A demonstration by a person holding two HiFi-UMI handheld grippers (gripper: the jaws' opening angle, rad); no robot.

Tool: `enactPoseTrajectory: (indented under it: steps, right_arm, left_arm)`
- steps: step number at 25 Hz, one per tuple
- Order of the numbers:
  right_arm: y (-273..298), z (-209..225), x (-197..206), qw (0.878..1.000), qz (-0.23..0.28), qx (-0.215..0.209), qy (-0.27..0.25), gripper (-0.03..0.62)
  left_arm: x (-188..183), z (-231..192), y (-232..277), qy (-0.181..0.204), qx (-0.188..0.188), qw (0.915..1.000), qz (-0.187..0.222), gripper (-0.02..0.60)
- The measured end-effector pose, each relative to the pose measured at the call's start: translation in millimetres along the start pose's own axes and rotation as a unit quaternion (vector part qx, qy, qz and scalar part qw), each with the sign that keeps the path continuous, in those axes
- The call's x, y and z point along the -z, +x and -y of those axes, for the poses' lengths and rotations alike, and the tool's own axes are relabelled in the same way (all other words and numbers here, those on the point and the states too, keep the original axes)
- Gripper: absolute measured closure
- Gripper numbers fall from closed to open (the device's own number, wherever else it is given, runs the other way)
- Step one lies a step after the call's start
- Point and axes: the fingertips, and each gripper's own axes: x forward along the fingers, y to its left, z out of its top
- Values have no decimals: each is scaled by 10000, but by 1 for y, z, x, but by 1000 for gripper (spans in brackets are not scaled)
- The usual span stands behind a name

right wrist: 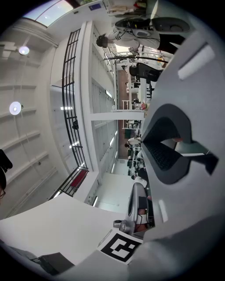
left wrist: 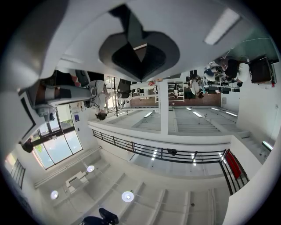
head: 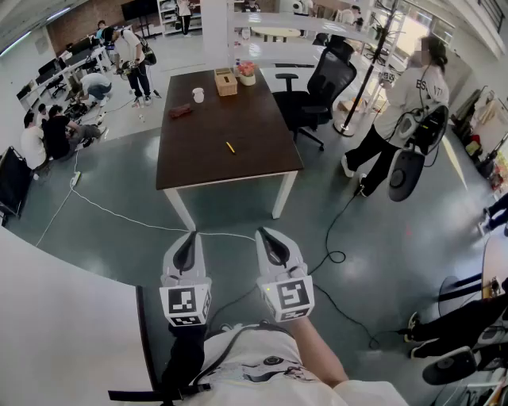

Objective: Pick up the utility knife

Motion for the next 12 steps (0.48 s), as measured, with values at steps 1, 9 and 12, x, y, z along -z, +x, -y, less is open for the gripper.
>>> enactPoseTrajectory:
  steps: [1,9,12]
  right_arm:
    - [7,8,6,10000,4,-11,-12,595]
    - [9,25,18,10000,-7,-39,-44,595]
    - [0,21,19,10000,-3,-54,-45,595]
  left_arm:
    - [6,1,11,-5,-10,10000,-12,583]
    - [15,16,25,2,6,10000,-35,583]
    - [16,21,17,6,-13,10000,-34,583]
